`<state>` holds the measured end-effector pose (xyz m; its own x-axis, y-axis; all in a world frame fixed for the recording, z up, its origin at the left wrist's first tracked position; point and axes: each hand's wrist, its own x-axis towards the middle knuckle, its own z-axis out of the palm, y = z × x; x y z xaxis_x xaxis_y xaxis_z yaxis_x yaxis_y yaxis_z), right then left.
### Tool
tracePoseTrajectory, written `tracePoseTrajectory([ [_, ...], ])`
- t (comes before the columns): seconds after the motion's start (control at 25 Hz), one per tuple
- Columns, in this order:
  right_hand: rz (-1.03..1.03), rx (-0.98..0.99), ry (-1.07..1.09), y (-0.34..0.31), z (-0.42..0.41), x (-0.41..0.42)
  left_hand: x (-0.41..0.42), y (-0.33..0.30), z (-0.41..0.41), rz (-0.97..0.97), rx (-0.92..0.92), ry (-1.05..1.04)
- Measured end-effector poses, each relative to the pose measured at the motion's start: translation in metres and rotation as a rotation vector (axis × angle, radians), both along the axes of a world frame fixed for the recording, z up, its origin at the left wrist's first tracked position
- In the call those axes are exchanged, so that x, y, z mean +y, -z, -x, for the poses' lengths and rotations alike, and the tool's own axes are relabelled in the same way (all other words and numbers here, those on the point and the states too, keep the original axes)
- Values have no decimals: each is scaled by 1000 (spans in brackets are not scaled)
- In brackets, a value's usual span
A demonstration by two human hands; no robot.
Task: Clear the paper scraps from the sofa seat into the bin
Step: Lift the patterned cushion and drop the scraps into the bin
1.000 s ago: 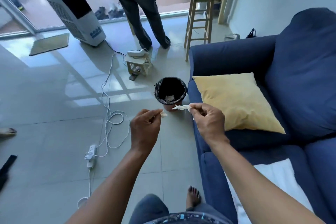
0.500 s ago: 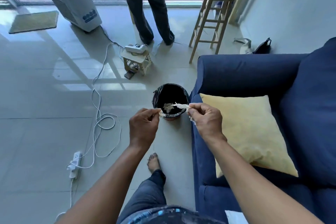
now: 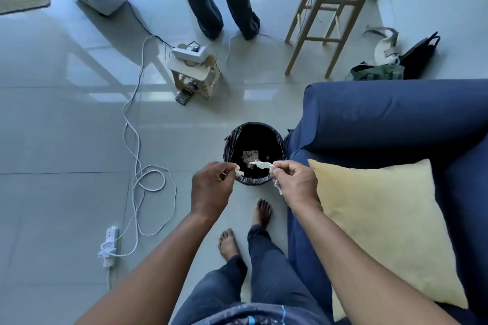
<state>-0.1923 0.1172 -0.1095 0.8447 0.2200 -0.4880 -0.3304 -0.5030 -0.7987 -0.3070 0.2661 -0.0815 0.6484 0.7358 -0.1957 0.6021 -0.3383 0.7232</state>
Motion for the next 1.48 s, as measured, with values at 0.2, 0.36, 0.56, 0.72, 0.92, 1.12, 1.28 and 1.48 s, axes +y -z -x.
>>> tracePoseTrajectory([
  [0.2, 127, 122, -54, 75, -65, 36, 22, 68, -51, 85, 88, -129],
  [0.36, 162, 279, 3, 152, -109, 72, 42, 142, -94, 176, 180, -175],
  [0.56, 233, 290, 83, 259, -143, 109, 64, 242, -132, 208, 218, -160],
  [0.72, 325, 253, -96, 350, -148, 129, 78, 310, -142, 204, 257, -167],
  [0.92, 450, 222, -343, 370, -149, 121, 86, 364, -156, 224, 342, -120],
  [1.12, 396, 93, -312, 329, -144, 96, 89, 365, -168, 347, 413, -60],
  [1.28, 325, 31, -325, 267, -138, 87, 81, 294, -157, 312, 336, -48],
  [1.48, 307, -127, -329, 170, -125, 69, 61, 186, -152, 271, 216, 25],
])
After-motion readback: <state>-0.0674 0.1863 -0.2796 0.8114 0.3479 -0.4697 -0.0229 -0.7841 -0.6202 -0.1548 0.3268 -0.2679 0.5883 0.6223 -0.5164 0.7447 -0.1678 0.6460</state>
